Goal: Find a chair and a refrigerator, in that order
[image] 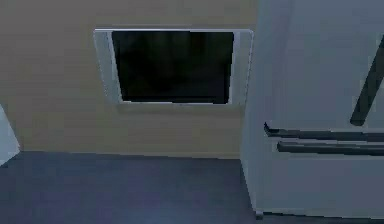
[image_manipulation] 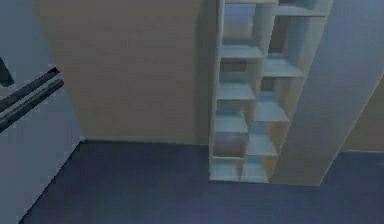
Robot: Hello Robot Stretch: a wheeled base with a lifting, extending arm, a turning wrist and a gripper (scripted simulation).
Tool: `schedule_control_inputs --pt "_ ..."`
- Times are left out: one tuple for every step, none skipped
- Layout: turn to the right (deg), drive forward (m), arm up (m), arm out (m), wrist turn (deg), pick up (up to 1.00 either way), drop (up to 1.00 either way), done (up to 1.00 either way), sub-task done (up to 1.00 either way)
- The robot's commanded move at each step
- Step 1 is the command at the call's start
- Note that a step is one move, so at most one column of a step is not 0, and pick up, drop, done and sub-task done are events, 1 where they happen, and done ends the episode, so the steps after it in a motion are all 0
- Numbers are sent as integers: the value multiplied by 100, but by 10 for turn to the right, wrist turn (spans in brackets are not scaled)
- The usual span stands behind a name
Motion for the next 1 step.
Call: schedule_control_inputs --pt "0 65 0 0 0 0 0 0 0"
